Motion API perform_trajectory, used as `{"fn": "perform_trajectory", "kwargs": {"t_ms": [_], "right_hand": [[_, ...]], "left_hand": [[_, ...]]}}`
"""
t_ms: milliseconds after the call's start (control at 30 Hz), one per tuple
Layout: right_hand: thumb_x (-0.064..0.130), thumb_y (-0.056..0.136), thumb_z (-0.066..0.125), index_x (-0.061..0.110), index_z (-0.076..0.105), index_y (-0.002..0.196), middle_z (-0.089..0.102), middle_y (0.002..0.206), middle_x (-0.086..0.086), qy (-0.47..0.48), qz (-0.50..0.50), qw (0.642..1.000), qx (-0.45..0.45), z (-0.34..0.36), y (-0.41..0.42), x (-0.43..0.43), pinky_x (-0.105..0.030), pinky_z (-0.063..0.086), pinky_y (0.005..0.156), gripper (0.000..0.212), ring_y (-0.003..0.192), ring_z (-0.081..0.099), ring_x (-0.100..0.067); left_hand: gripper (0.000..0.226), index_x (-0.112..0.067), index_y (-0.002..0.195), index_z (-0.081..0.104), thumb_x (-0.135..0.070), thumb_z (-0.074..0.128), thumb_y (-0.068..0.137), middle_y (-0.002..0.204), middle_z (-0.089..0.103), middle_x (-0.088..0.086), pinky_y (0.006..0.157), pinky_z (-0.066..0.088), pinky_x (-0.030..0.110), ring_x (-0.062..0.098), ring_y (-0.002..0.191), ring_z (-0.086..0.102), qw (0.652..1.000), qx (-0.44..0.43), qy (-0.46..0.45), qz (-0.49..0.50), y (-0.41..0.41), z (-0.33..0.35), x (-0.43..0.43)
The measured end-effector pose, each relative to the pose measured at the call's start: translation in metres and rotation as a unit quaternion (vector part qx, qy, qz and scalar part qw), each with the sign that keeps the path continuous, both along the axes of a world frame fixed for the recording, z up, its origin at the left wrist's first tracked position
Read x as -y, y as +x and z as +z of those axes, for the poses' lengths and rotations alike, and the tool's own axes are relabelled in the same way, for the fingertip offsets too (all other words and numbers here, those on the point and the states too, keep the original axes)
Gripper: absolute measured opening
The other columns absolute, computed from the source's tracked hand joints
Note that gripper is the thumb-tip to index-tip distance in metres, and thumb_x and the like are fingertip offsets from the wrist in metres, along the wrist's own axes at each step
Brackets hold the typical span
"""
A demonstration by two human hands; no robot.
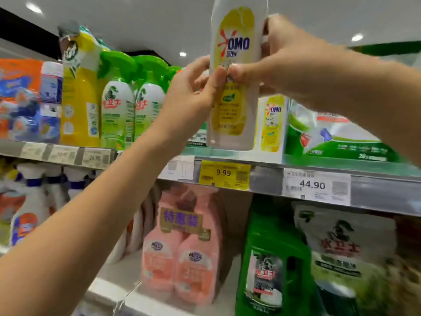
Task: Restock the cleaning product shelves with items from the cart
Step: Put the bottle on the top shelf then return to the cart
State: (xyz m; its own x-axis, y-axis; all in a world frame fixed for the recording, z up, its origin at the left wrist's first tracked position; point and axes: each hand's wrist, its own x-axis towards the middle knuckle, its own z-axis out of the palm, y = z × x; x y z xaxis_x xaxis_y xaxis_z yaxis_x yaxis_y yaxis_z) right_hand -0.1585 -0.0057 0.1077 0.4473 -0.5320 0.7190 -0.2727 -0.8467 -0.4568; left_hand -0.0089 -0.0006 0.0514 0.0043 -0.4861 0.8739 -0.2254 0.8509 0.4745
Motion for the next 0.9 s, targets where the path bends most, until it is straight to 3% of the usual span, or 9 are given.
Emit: {"fn": "perform_trajectory", "kwargs": {"t_ms": [100,267,400,500,567,667,833,900], "right_hand": [[0.015,0.089,0.067,0.005,0.051,0.125,0.068,0.111,-0.009,0.022,-0.040,0.999,-0.019,0.021,-0.005,0.019,-0.037,0.058,0.085,0.040,0.095,0.070,-0.020],[0.016,0.087,0.069,0.004,0.057,0.120,0.070,0.109,-0.014,0.071,-0.083,0.988,-0.106,0.019,-0.017,0.051,-0.046,0.054,0.093,0.037,0.099,0.070,-0.027],[0.017,0.086,0.068,0.005,0.056,0.121,0.071,0.109,-0.013,0.092,-0.076,0.985,-0.122,0.021,-0.017,0.064,-0.042,0.055,0.092,0.038,0.097,0.070,-0.025],[0.019,0.082,0.069,0.008,0.061,0.115,0.073,0.106,-0.010,0.109,-0.076,0.978,-0.163,0.027,-0.011,0.064,-0.044,0.052,0.096,0.036,0.098,0.070,-0.025],[0.025,0.069,0.076,0.010,0.058,0.118,0.073,0.105,-0.007,0.090,-0.107,0.974,-0.178,0.030,-0.007,0.065,-0.045,0.053,0.095,0.055,0.098,0.070,-0.024],[0.036,0.041,0.084,0.018,0.035,0.136,0.065,0.109,-0.005,0.021,-0.171,0.973,-0.154,0.037,-0.002,0.068,-0.042,0.056,0.086,0.108,0.097,0.066,-0.022],[0.044,0.025,0.085,0.021,0.034,0.132,0.064,0.109,-0.005,0.002,-0.201,0.965,-0.167,0.043,0.000,0.075,-0.046,0.057,0.084,0.120,0.095,0.067,-0.023],[0.042,0.037,0.089,0.018,0.035,0.131,0.063,0.109,-0.005,0.000,-0.227,0.958,-0.176,0.042,0.003,0.080,-0.045,0.057,0.080,0.111,0.092,0.065,-0.021]], "left_hand": [[0.018,-0.011,0.118,0.049,-0.017,0.044,0.102,0.094,0.066,0.001,0.062,0.052,0.016,0.002,0.078,0.067,1.000,0.025,0.001,0.008,-0.005,0.011,0.028],[0.020,-0.013,0.120,0.049,-0.018,0.048,0.101,0.107,0.067,0.008,0.069,0.055,0.020,0.011,0.093,0.066,0.995,0.073,0.060,0.024,-0.006,0.000,0.066],[0.028,-0.015,0.127,0.045,-0.023,0.047,0.100,0.111,0.068,0.006,0.067,0.056,0.018,0.008,0.094,0.068,0.990,0.083,0.112,-0.015,0.001,-0.005,0.071],[0.036,-0.023,0.131,0.044,-0.031,0.050,0.097,0.111,0.068,-0.004,0.070,0.056,0.021,0.003,0.093,0.069,0.971,0.140,0.193,-0.026,0.009,-0.004,0.069],[0.038,-0.023,0.133,0.045,-0.033,0.050,0.096,0.117,0.067,-0.003,0.080,0.055,0.024,0.008,0.102,0.067,0.955,0.171,0.240,-0.030,0.013,-0.004,0.072],[0.038,-0.024,0.132,0.046,-0.034,0.051,0.095,0.118,0.066,-0.004,0.082,0.052,0.024,0.008,0.105,0.064,0.948,0.175,0.264,-0.036,0.015,-0.002,0.078],[0.055,-0.031,0.136,0.037,-0.039,0.062,0.088,0.121,0.062,-0.010,0.084,0.055,0.024,0.006,0.107,0.061,0.930,0.235,0.283,0.005,0.017,-0.003,0.086],[0.060,-0.027,0.137,0.039,-0.047,0.062,0.086,0.125,0.059,-0.008,0.092,0.052,0.028,0.010,0.113,0.058,0.914,0.266,0.300,0.057,0.015,-0.004,0.088]]}}
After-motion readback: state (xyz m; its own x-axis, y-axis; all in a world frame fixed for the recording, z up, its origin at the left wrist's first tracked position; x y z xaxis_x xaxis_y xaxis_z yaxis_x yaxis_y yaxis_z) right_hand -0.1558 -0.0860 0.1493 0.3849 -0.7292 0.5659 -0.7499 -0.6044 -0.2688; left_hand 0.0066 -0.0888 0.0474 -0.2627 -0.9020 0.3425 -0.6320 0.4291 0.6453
